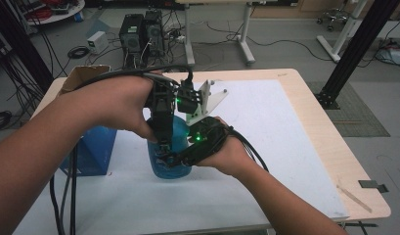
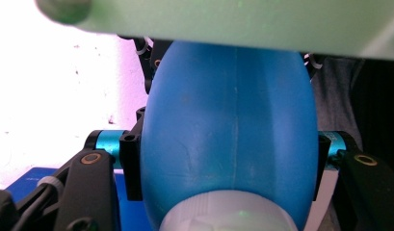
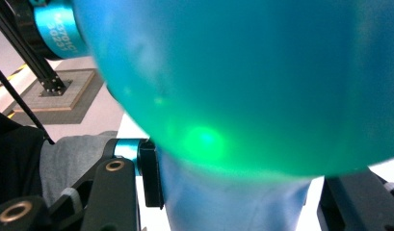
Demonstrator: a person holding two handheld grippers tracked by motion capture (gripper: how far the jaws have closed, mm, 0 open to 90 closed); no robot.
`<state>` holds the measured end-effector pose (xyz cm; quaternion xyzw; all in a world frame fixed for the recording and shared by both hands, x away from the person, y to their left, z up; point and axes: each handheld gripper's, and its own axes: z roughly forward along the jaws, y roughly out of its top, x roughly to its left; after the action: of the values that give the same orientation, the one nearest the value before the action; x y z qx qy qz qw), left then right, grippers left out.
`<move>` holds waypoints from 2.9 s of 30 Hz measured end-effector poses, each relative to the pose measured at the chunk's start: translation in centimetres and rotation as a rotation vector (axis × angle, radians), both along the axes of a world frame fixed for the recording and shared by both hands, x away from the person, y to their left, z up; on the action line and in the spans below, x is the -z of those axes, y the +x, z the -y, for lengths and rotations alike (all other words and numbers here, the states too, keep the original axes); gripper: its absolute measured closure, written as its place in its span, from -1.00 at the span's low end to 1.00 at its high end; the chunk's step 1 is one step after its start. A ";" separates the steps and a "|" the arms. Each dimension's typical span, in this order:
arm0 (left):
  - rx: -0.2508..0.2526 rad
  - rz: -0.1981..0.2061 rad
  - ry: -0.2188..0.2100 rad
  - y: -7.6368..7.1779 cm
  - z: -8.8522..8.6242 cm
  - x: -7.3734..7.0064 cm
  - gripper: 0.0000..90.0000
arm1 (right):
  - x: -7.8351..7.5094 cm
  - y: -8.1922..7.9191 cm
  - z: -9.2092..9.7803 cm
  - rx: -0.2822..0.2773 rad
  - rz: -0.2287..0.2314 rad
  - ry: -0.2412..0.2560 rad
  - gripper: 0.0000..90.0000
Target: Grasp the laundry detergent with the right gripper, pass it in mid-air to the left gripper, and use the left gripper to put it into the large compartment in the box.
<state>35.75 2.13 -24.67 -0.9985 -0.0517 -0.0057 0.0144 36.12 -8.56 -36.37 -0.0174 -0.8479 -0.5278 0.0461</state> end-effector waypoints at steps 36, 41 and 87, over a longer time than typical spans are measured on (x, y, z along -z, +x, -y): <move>-0.108 -0.010 -0.028 0.3 -2.8 -3.3 -0.14 | -3.2 1.0 6.7 0.138 0.037 -0.188 -0.94; -0.148 -0.014 -0.027 0.5 -3.8 -4.7 -0.14 | -4.4 1.4 7.7 0.153 0.067 -0.244 -0.99; -1.143 0.013 0.040 7.3 -23.2 -11.0 -0.14 | -6.0 3.4 10.3 0.143 0.154 -0.627 -0.99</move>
<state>43.04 25.35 -13.70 -0.8112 -0.5837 -0.0040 0.0336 39.52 -18.84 -30.34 -0.0500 -0.9667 -0.2430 -0.0629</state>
